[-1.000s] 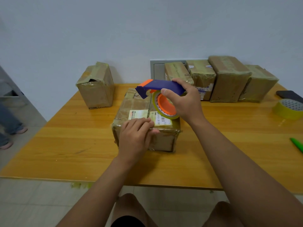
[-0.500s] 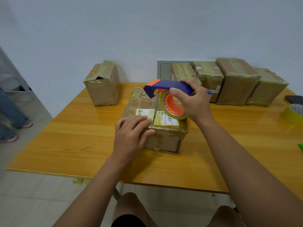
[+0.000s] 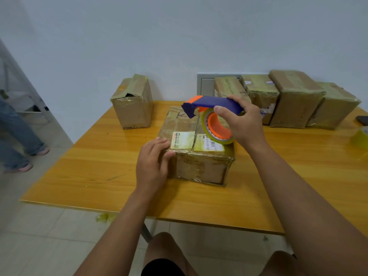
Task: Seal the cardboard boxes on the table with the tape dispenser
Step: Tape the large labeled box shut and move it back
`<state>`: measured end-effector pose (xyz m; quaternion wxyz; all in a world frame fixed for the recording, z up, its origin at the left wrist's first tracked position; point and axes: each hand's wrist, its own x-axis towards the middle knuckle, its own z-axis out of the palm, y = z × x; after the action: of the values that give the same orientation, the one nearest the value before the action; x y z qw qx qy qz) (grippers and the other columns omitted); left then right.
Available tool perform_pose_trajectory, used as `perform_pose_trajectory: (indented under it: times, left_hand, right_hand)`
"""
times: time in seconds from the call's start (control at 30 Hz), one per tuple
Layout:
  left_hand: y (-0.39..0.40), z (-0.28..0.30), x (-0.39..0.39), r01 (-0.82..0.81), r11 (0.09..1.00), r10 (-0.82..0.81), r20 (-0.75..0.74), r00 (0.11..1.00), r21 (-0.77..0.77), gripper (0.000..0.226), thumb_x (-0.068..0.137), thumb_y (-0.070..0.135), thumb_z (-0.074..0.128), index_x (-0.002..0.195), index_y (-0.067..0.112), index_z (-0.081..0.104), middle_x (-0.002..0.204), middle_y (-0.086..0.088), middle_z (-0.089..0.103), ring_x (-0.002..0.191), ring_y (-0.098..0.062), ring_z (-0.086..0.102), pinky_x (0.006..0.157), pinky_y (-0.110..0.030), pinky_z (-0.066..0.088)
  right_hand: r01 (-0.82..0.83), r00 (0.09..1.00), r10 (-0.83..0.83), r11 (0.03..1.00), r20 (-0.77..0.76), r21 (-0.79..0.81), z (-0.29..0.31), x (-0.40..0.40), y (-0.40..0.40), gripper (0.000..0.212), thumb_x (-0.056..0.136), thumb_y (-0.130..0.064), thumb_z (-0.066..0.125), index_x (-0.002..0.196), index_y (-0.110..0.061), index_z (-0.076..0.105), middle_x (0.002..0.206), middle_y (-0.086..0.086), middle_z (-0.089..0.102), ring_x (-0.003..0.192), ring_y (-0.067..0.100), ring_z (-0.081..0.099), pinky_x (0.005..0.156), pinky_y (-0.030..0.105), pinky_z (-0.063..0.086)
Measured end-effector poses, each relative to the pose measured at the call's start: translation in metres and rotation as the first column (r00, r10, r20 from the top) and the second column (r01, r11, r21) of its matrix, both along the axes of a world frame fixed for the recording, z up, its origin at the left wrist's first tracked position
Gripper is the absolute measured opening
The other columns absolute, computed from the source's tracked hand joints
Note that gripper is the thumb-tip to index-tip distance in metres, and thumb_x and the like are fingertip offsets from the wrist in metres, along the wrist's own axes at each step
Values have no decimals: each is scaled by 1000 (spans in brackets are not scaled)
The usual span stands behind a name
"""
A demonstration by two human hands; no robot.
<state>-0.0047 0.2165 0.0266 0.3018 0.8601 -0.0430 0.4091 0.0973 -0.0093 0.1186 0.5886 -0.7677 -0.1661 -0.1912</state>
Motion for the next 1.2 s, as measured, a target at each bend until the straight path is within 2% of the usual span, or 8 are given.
perform_pose_trajectory:
  times: [0.1, 0.23, 0.47, 0.57, 0.77, 0.97, 1.1, 1.2]
  left_hand:
    - [4, 4, 1, 30, 1000, -30, -4, 1000, 4, 35, 93, 35, 56, 111, 9, 69, 118, -1, 65, 120, -7, 48, 100, -29, 42]
    - [20, -2, -1, 107, 994, -106, -44, 993, 20, 35, 97, 34, 51, 123, 14, 65, 133, 2, 58, 131, -11, 45, 107, -25, 36]
    - [23, 1, -3, 118, 992, -119, -46, 992, -34, 32, 97, 30, 53, 123, 17, 66, 130, 4, 59, 124, -7, 52, 99, -21, 45]
    - [30, 2, -8, 163, 970, -180, -88, 980, -179, 36, 97, 27, 53, 132, 19, 57, 134, 11, 57, 124, 1, 51, 96, -20, 48]
    - [32, -2, -3, 157, 958, -177, -65, 982, -238, 23, 96, 25, 53, 117, 26, 64, 136, 8, 53, 129, -6, 48, 98, -26, 47]
    - [29, -2, -13, 287, 803, -383, -85, 920, -522, 33, 100, 15, 48, 129, 29, 56, 139, 15, 52, 134, -2, 44, 105, -23, 43]
    - [17, 1, -16, 149, 748, -276, -99, 956, -646, 39, 99, 15, 53, 132, 34, 50, 129, 13, 59, 121, 3, 54, 94, -21, 50]
    - [-2, -7, -23, -15, 825, -17, -51, 999, -565, 30, 98, 17, 57, 126, 28, 58, 115, 14, 66, 110, 5, 59, 87, -20, 53]
  right_hand:
    - [3, 1000, -3, 1000, 3, -3, 2, 0, 2, 50, 84, -38, 75, 127, -17, 62, 114, -4, 61, 98, 10, 58, 73, 7, 46]
    - [7, 1000, -7, 1000, 0, -6, 0, 0, 0, 50, 83, -40, 75, 127, -18, 62, 115, -3, 62, 97, 8, 58, 73, 6, 46]
    - [4, 1000, -3, 1000, 20, -29, 1, 1, 2, 50, 84, -40, 74, 127, -17, 61, 115, -2, 61, 98, 10, 57, 71, 5, 45]
    - [6, 1000, -6, 1000, 14, -22, 0, 0, 1, 50, 84, -39, 74, 128, -17, 61, 116, -2, 62, 99, 8, 57, 72, 6, 46]
    - [9, 1000, -9, 1000, 13, -26, 1, 0, 2, 52, 84, -42, 73, 129, -18, 61, 117, -3, 61, 100, 9, 58, 72, 9, 47]
    - [17, 1000, -17, 999, 21, -31, -1, 0, 1, 51, 85, -41, 73, 129, -18, 60, 117, -2, 61, 101, 11, 58, 71, 10, 47]
    - [19, 1000, -19, 999, 23, -34, 0, 1, 1, 50, 85, -40, 73, 128, -19, 61, 116, -2, 61, 99, 9, 58, 71, 9, 47]
    - [26, 999, -26, 999, 21, -32, -1, -1, 1, 48, 86, -39, 72, 128, -20, 61, 115, -4, 61, 97, 7, 57, 71, 10, 48]
